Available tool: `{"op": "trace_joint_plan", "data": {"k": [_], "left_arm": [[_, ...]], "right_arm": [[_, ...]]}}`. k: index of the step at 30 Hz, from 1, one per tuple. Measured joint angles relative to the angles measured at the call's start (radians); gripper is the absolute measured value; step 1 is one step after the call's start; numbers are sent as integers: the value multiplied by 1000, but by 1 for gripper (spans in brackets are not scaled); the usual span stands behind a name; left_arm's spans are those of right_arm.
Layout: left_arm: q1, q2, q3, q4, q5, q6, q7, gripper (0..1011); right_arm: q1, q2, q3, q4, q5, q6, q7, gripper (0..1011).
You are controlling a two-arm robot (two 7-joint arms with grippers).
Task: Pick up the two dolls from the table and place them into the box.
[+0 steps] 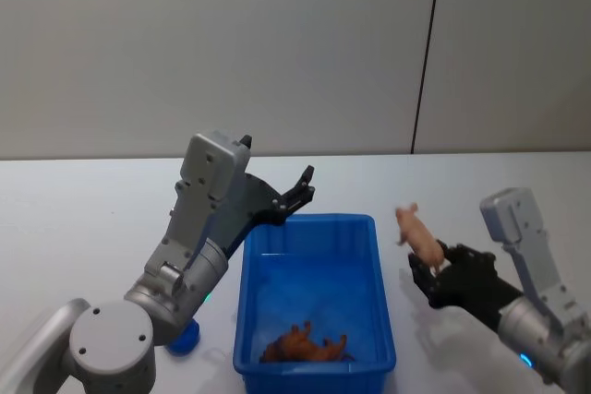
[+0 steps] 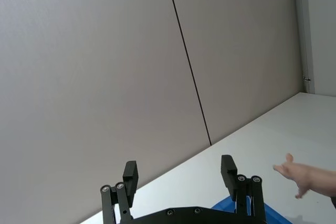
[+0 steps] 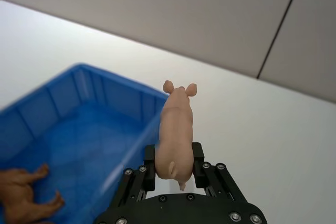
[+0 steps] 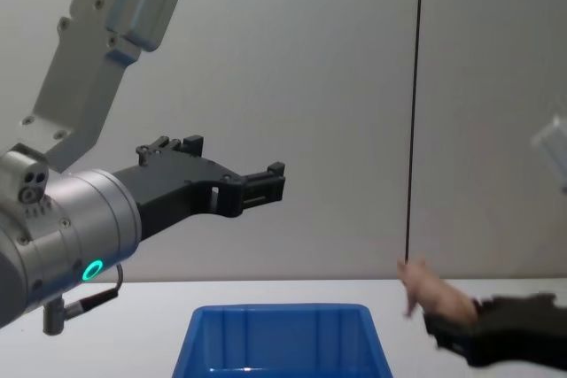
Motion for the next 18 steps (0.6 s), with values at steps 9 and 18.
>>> {"op": "trace_joint_plan", "data": {"k": [9,18], "left_arm": [[0,0,0,0,0,0,0,1001],[0,0,0,0,0,0,0,1001]], "right_arm": [[37,-25,-15,-40,4,-6,72,382],[77,-69,-50,-27,-24,31,134,382]]}}
